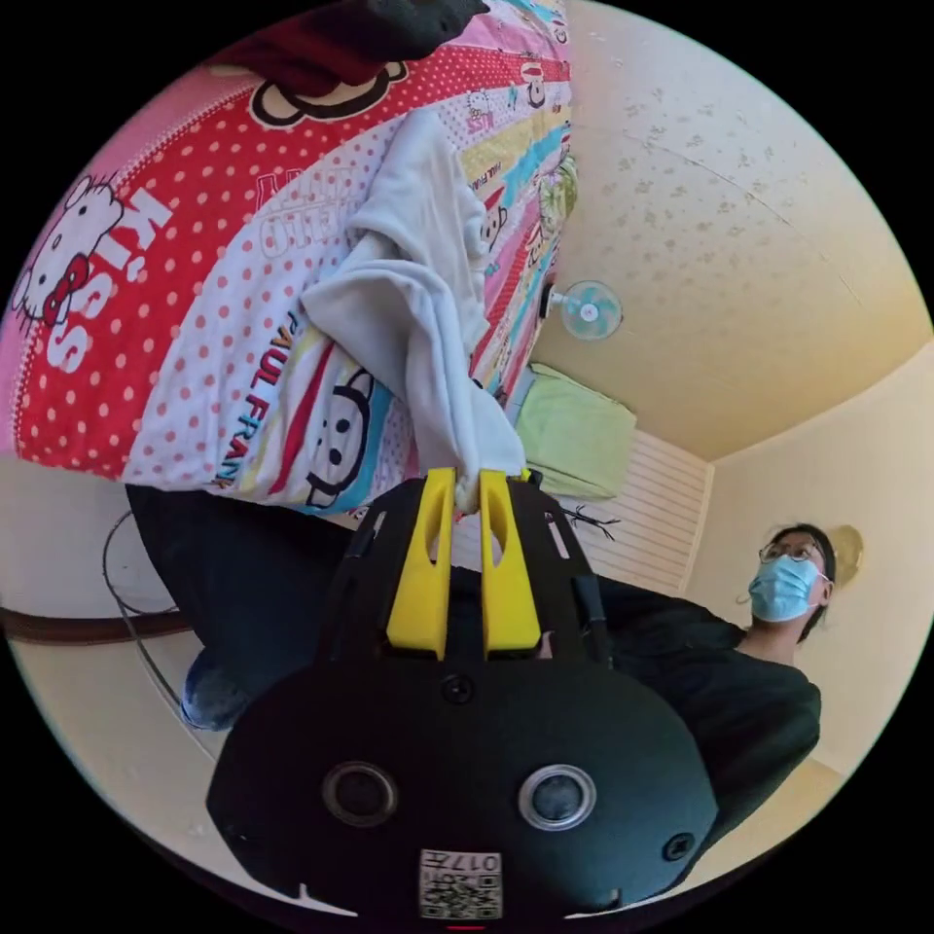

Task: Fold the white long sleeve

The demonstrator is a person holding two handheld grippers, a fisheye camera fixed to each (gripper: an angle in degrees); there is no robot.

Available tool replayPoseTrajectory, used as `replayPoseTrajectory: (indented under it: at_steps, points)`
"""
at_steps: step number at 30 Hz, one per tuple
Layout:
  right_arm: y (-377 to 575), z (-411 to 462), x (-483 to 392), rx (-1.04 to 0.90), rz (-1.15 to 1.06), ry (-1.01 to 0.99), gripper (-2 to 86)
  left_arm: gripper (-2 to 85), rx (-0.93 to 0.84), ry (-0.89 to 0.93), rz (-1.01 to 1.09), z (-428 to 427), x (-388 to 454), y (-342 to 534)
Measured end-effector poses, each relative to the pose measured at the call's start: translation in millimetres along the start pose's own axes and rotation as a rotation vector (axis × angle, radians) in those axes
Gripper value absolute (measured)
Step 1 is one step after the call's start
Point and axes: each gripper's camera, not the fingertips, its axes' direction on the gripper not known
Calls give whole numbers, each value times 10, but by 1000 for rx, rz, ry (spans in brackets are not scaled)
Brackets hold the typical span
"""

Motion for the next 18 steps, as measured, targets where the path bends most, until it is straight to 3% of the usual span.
replayPoseTrajectory:
  at_steps: [3,6,10,13,18]
  points:
    - [653,-95,-235,21,-8,-131,26,48,41,112,-19,-319,102,655]
    - [1313,-46,-151,119,113,-260,23,45,152,149,-125,-586,-17,1220]
    - [1748,95,60,257,197,-401,21,44,350,334,-201,-734,-247,1619]
    - [1479,259,156,266,189,-391,22,44,365,325,-197,-735,-233,1364]
    - [-178,785,162,182,23,-372,22,45,349,361,-77,-763,119,193]
